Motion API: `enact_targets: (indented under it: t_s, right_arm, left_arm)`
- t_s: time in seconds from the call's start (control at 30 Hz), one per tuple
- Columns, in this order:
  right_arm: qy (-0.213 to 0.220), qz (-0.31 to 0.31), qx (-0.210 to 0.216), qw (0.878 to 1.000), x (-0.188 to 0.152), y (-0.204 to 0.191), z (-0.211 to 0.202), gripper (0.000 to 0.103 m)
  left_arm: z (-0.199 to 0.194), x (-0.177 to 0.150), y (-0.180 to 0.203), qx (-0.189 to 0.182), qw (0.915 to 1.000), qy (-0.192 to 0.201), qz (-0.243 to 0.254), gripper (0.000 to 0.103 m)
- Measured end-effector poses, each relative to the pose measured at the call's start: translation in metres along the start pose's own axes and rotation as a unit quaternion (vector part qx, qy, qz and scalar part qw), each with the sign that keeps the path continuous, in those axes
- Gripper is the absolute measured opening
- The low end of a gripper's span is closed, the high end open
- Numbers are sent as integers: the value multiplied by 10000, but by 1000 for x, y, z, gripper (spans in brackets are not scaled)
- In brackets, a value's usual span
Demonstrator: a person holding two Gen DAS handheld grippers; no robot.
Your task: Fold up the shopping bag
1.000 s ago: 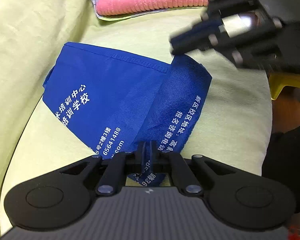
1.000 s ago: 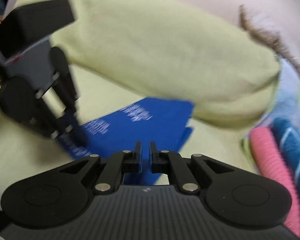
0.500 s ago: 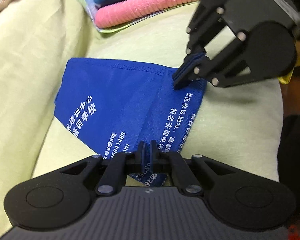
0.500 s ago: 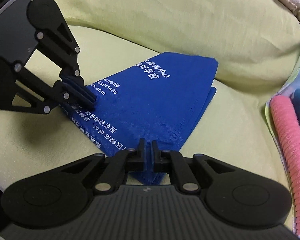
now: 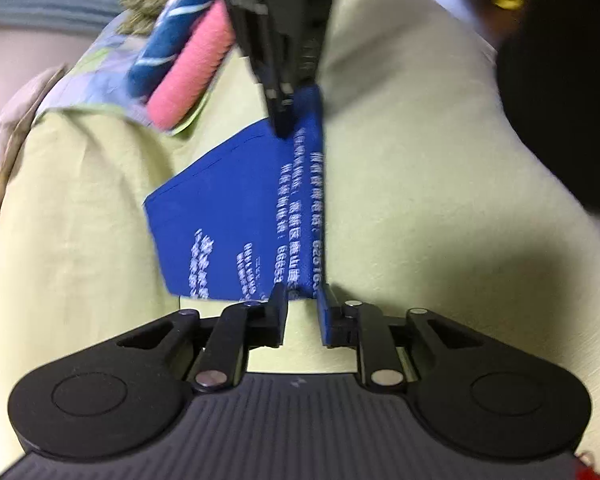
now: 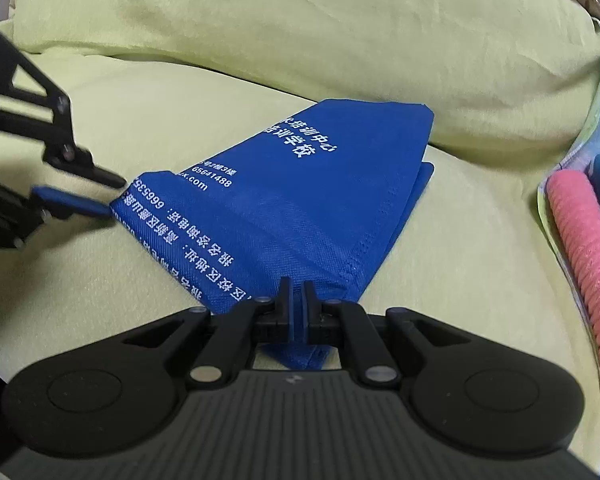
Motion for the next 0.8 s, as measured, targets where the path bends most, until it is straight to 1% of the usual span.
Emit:
enact_targets:
  t_s: [0.07,0.13,0.2,0.27,0.33,0.47,0.57,0.63,0.7,0.73,0.8]
  right_arm:
    - [3,51,20,10000,0,1,0,6]
    - [8,67,47,10000,-1,2,0,6]
    - [5,93,88,9999,-1,2,0,6]
    - [-3,154,150,9998,-1,4,0,6]
    - [2,178,188,9997,-1,4,-1,6]
    - [14,175,213,9996,-1,3,-1,6]
    - [29,191,241,9995,-1,4,-1,6]
    - [40,231,272,9994,-1,5,-1,6]
    - [60,263,301,9992,-2,7,-1,6]
    - [86,252,319,9991,-2,7,-1,6]
    - [183,142,393,9990,-2,8,-3,6]
  left_arm:
    - [5,0,4,80,9996,13,281,25]
    - [6,-3,6,184,9988,83,440,31]
    - [8,-5,8,273,9980,130,558,31]
    - [11,-5,15,419,9951,117,892,30]
    - [12,-3,19,509,9928,72,1082,30]
    - [14,-3,25,570,9878,87,1447,30]
    - [26,-2,22,613,9861,106,1541,30]
    - [36,2,13,509,9891,139,1373,28]
    - [44,6,4,291,9919,200,1217,23]
    - [47,8,0,172,9930,234,1149,17]
    - [50,7,-7,-57,9940,341,1035,14]
Point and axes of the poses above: each gripper's, at about its wrist camera, not at the fingertips, and z roughly the way its jaws point, y to its right, x to its top, the point moved 7 cm from there along z, roughly the way its jaws point, and after that the axes turned 11 degrees about z, right-handed, at the moved point
